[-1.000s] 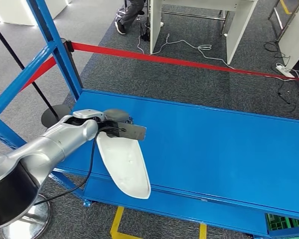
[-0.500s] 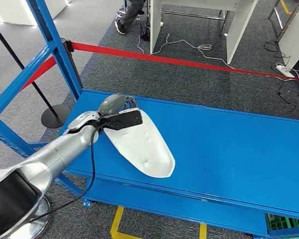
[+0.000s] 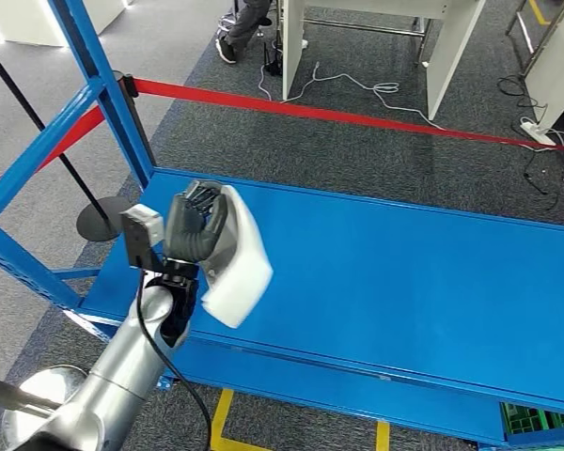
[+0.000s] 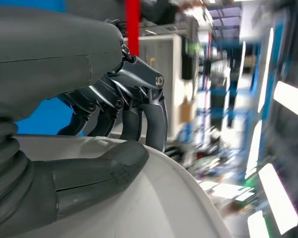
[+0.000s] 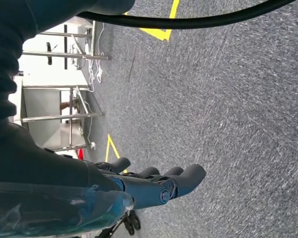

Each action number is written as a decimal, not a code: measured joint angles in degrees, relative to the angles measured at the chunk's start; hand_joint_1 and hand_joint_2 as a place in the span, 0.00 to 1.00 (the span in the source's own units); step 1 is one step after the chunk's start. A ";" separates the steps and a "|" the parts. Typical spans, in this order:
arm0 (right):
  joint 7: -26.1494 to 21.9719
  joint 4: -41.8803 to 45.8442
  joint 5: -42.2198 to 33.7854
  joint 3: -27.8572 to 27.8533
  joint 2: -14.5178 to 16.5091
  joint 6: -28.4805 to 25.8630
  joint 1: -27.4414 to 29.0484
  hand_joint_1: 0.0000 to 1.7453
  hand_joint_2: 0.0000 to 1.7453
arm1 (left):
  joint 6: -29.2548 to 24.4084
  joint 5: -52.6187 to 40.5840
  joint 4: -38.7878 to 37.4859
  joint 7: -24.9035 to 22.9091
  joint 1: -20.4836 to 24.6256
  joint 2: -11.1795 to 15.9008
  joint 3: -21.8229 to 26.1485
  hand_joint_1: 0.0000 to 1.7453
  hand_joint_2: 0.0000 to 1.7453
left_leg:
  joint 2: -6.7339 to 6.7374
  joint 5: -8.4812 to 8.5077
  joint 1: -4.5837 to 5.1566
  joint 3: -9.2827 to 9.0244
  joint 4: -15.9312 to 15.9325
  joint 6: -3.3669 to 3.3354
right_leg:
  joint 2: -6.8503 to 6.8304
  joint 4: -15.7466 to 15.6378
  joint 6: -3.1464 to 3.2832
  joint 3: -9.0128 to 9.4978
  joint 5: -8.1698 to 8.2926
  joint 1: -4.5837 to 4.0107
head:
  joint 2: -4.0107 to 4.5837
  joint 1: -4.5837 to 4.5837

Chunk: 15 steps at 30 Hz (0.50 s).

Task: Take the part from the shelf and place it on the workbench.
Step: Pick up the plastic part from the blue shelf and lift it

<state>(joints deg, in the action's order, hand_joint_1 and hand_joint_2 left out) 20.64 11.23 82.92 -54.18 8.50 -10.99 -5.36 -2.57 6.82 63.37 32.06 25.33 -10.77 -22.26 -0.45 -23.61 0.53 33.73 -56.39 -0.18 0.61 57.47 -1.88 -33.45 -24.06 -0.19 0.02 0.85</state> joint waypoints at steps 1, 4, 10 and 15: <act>0.10 0.00 0.04 0.00 0.04 -0.09 0.00 0.00 1.00 | 0.34 1.62 1.75 0.01 -1.49 -0.90 1.61 0.89 1.00 | 0.00 -0.01 0.00 0.01 0.00 -0.01 | -0.01 0.00 0.00 -0.01 -0.01 0.00 | 0.00 -0.01; 0.28 0.00 0.15 0.00 0.19 -0.37 -0.01 0.00 1.00 | 0.51 3.71 5.67 -0.01 -4.69 -2.96 5.00 0.89 1.00 | -0.01 -0.01 0.00 0.04 0.00 -0.02 | -0.04 -0.01 -0.02 -0.03 -0.02 0.00 | 0.00 -0.01; 0.68 0.00 0.15 -0.02 0.34 -1.00 -0.05 0.00 1.00 | -3.58 8.15 9.72 -1.49 -8.15 -5.93 8.53 0.89 1.00 | -0.01 -0.01 -0.01 0.04 0.00 -0.01 | -0.02 0.00 -0.02 -0.03 -0.02 0.00 | 0.00 0.00; 1.03 0.00 -0.01 -0.29 0.63 -1.74 -0.06 0.00 1.00 | -15.15 7.27 12.07 -1.47 -10.05 -6.52 9.15 0.89 1.00 | -0.02 -0.01 -0.01 0.06 0.00 -0.01 | -0.06 0.00 -0.03 -0.05 -0.02 -0.01 | 0.00 0.00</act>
<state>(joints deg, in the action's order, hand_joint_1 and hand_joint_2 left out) 21.67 11.23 82.91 -54.48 9.13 -12.73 -5.42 -17.72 14.08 75.43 30.60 15.28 -17.29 -13.11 -0.47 -23.62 0.51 33.80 -56.39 -0.19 0.55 57.47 -1.91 -33.49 -24.08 -0.19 0.02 0.85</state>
